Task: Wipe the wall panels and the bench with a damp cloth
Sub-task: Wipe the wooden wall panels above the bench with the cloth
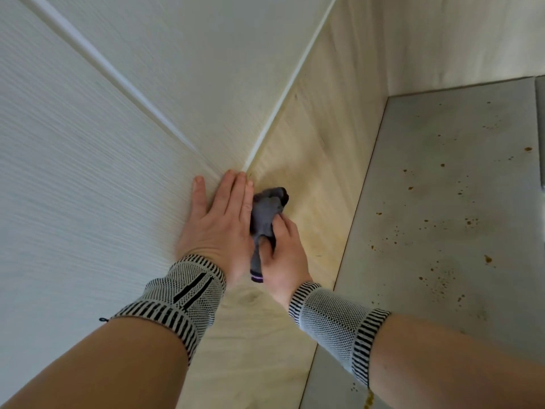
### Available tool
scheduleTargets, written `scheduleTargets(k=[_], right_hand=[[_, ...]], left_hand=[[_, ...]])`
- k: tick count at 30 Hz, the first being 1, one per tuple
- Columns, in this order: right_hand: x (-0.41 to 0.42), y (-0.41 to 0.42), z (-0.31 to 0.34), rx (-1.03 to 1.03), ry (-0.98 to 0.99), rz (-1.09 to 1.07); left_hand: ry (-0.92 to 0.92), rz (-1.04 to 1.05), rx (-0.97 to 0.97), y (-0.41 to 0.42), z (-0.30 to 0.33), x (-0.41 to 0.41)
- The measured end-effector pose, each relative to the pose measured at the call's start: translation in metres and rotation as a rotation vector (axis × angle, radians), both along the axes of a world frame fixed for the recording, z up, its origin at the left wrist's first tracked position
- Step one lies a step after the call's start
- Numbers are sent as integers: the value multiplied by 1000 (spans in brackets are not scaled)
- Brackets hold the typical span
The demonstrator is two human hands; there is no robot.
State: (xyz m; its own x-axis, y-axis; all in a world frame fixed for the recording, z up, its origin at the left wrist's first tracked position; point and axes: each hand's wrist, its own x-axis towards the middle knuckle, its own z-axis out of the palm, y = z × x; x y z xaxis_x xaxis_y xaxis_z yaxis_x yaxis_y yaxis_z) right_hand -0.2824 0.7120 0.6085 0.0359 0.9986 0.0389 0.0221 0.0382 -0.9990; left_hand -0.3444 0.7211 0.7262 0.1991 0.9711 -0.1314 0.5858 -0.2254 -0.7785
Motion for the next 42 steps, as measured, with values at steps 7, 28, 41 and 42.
scheduleTargets(k=[7, 28, 41, 42], right_hand=[[11, 25, -21, -303, -70, -7], [60, 107, -94, -707, 56, -30], [60, 111, -152, -793, 180, 39], [60, 116, -158, -855, 115, 84]], left_hand=[[-4, -10, 26, -1, 0, 1], [121, 67, -154, 58, -48, 59], [114, 63, -235, 81, -104, 73], [113, 63, -244, 83, -108, 74]])
